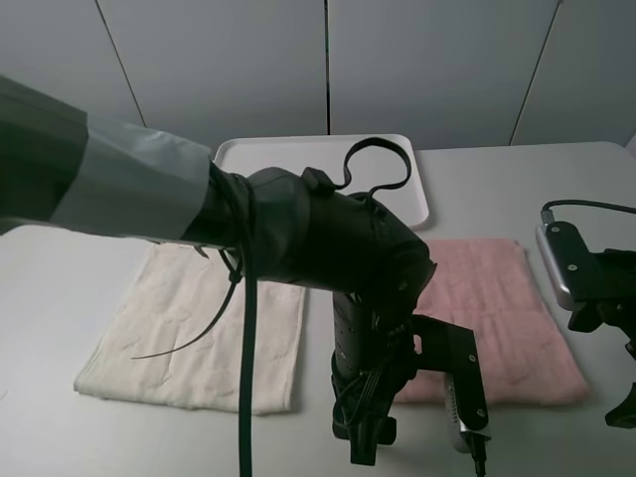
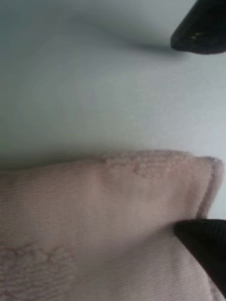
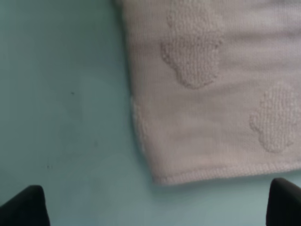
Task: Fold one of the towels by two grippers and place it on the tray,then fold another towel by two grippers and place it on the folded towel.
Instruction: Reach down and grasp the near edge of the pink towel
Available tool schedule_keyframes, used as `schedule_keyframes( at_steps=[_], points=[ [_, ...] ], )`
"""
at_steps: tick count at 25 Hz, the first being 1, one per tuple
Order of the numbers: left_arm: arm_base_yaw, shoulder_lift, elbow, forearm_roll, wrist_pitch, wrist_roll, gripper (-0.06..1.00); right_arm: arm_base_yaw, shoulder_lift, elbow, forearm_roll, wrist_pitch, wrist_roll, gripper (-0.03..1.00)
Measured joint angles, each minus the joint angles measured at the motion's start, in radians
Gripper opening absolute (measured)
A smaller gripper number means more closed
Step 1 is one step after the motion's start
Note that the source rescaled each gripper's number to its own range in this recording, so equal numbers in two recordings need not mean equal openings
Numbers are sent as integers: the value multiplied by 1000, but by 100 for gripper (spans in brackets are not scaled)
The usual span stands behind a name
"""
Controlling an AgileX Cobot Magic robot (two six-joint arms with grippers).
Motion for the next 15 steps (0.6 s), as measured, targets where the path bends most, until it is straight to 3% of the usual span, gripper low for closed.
schedule_keyframes(
  at_steps=[8,15],
  points=[
    [0,2,-2,0,0,0,93,98,10,66,-3,-136,-38,100],
    [0,2,-2,0,0,0,93,102,85,79,-104,-153,33,100]
  ],
)
